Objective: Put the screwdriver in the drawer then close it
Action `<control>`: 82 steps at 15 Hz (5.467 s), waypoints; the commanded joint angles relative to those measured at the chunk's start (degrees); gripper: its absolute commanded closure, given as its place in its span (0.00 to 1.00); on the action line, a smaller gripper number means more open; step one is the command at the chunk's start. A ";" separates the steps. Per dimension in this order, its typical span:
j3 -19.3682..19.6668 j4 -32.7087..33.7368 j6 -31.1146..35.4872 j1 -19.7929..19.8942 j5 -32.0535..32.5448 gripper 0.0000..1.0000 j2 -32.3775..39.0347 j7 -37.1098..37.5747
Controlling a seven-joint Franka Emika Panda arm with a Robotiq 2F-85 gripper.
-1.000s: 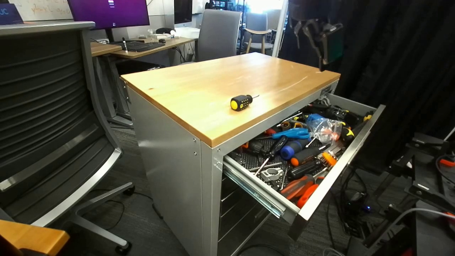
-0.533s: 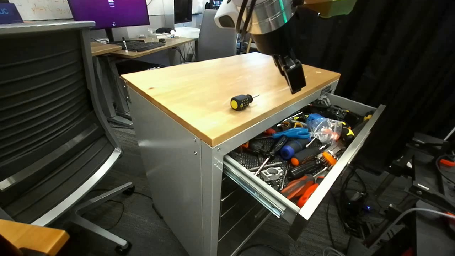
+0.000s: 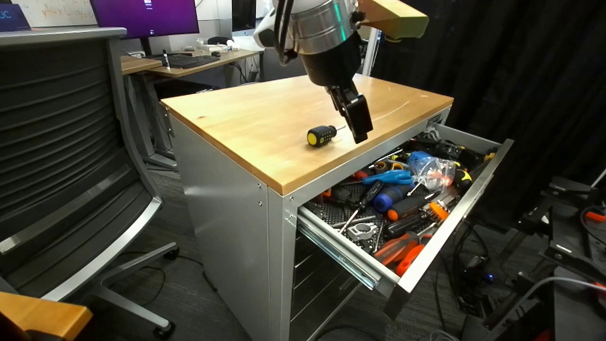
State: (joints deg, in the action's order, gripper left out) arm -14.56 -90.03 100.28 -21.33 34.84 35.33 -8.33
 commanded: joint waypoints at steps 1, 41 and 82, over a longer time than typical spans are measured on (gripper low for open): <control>-0.24 4.28 6.52 3.59 -6.38 0.00 2.79 -8.95; 1.34 -35.55 -15.82 5.45 -15.88 0.25 -12.11 -0.87; 12.06 -41.10 5.00 19.53 -35.41 1.00 -15.41 -6.33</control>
State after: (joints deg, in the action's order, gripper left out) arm -2.44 -135.23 107.42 -0.92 -4.38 16.45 -19.10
